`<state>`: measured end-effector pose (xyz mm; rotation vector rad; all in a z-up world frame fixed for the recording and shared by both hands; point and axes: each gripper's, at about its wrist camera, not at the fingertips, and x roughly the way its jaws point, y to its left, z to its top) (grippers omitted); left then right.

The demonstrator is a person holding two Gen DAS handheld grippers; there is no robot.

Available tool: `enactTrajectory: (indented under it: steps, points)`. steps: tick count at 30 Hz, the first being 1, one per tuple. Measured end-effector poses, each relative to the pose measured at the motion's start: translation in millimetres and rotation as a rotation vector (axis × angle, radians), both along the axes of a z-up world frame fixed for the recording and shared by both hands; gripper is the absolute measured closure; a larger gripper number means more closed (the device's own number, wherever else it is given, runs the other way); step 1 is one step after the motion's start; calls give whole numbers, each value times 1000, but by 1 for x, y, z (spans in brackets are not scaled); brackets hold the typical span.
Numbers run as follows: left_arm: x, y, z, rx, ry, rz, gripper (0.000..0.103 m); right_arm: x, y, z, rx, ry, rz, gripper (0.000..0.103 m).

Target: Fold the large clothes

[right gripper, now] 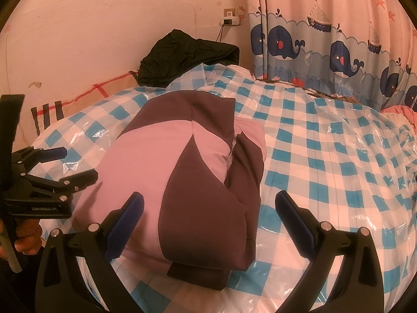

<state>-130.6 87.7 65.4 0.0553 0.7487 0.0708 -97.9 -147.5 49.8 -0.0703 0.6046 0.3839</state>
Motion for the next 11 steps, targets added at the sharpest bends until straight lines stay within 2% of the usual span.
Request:
enactTrajectory:
  steps: [2, 6, 11]
  points:
    - [-1, -1, 1, 28, -10, 17, 7, 1, 0, 0, -1, 0, -1, 6]
    - [2, 0, -1, -15, 19, 5, 7, 1, 0, 0, -2, -1, 3, 6]
    - [1, 0, 0, -13, 12, 12, 7, 0, -1, 0, -1, 1, 1, 6]
